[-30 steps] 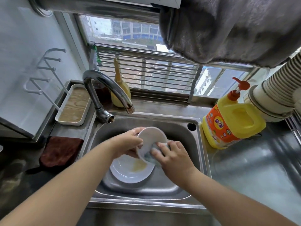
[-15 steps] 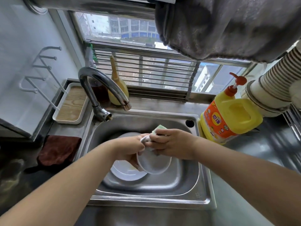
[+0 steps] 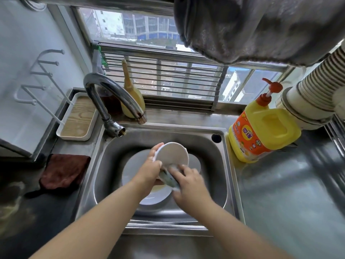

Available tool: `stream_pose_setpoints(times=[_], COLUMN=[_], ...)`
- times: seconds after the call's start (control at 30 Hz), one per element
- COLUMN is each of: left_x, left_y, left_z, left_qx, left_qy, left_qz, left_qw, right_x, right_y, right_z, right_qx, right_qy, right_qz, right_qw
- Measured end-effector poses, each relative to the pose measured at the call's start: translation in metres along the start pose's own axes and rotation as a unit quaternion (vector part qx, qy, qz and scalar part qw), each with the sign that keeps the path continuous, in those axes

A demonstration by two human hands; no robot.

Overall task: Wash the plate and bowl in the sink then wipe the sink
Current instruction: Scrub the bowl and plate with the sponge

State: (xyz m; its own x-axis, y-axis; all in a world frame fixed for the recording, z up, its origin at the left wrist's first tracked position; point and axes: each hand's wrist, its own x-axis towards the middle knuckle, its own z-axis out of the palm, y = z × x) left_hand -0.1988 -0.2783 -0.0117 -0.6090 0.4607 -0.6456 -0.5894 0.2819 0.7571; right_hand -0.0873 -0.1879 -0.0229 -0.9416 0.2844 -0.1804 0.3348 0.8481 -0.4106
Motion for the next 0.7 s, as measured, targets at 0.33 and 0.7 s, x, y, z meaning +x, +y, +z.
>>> stream_pose_setpoints(times=[0.33,0.7], left_x=[0.004,-0.007], left_y=[0.019,0.018], left_z=[-0.024,-0.042], left_qx=[0.010,0.563], left_qy=[0.006,-0.030], left_qz=[-0.100,0.295], left_qw=[0.995,0.771], right_x=[-0.006,0.013], right_y=[0.041,0.017], right_z=[-0.075,-0.070], right_qx=[-0.108,0.057], right_qy=[-0.107,-0.104], right_qz=[-0.060,-0.019], right_qw=[0.987,0.993])
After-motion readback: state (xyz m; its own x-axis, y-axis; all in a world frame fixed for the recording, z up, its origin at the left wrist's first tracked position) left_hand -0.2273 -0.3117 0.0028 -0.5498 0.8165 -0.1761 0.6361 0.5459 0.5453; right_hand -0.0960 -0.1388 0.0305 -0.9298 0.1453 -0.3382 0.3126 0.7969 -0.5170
